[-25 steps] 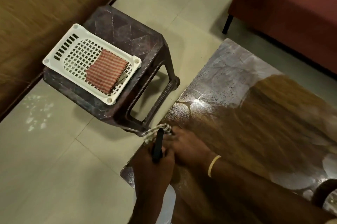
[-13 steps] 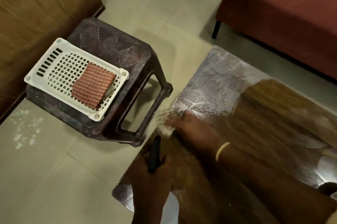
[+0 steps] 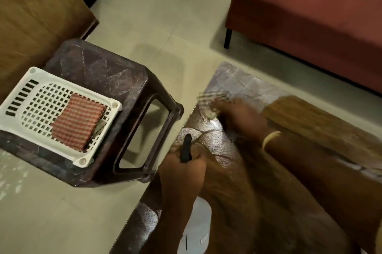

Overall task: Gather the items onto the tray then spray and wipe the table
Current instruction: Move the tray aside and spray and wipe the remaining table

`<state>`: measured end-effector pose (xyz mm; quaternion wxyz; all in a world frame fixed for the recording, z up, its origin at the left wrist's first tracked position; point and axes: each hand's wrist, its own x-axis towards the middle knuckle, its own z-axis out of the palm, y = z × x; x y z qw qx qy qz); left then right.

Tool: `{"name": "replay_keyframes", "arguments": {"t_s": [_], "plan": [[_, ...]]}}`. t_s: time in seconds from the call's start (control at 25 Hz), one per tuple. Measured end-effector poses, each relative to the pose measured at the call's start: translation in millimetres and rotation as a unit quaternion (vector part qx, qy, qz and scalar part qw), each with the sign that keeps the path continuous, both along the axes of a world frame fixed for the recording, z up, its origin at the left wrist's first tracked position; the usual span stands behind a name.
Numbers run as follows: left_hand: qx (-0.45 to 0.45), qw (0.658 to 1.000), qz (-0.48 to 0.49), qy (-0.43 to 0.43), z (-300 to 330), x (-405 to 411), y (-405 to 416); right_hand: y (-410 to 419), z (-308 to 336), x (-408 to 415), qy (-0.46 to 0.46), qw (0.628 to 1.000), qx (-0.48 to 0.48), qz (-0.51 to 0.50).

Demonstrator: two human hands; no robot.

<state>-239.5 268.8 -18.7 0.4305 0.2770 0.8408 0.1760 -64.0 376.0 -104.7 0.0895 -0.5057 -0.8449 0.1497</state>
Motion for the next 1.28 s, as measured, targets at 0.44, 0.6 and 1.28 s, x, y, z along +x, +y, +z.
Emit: {"name": "replay_keyframes", "arguments": {"t_s": [0.44,0.6,1.28], "plan": [[-0.004,0.974,-0.225,0.019,7.1,76.4,92.3,-167.6,-6.0,6.4,0.08,0.991,-0.099,0.036],[-0.086,0.971,-0.223,-0.031,-20.4,98.7,114.7,-160.1,-1.7,21.1,0.061,0.991,-0.122,-0.009],[-0.027,0.97,-0.243,-0.013,-31.6,121.0,101.0,-53.2,-8.7,132.8,-0.003,0.941,-0.05,-0.333]]}}
